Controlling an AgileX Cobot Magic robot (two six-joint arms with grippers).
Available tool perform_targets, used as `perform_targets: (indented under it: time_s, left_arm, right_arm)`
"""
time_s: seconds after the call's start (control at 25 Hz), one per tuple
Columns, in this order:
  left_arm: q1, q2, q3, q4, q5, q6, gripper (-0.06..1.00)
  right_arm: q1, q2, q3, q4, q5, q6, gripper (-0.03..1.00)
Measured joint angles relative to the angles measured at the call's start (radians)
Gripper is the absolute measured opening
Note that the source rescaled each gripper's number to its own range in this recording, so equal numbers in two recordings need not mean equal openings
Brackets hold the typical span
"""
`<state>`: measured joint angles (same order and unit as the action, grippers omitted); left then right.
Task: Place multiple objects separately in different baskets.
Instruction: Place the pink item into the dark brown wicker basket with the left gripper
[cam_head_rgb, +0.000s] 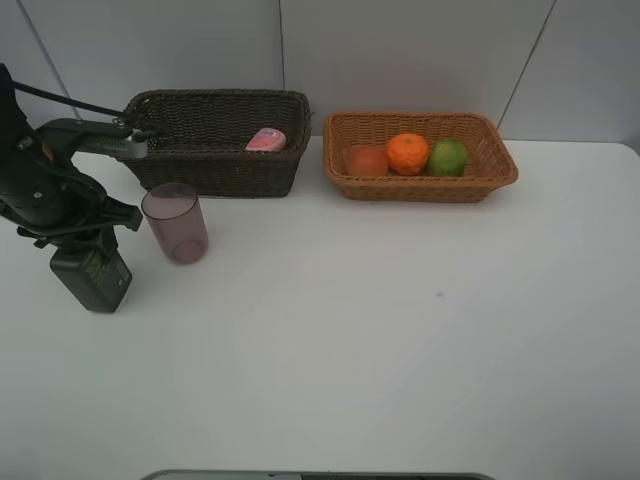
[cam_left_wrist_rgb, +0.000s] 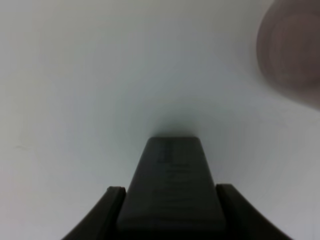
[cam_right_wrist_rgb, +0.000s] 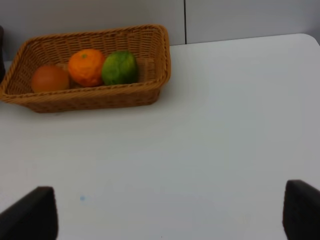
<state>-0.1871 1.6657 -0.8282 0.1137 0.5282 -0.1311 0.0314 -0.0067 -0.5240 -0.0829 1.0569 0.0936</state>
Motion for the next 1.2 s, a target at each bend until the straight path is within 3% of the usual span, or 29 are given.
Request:
perform_targets:
  time_s: [0.76,1.2]
  left_arm:
    - [0.000,-0.007,-0.001,-0.024,-0.014,0.000,0.46]
    - [0.000,-0.165,-0.215,-0.067,0.229,-0.003,0.46]
  right_arm:
    - [0.000,0.000,0.000,0.000,0.000,0.000,1.00]
    - [0.000,0.000,0.000,0.000,0.000,0.000,1.00]
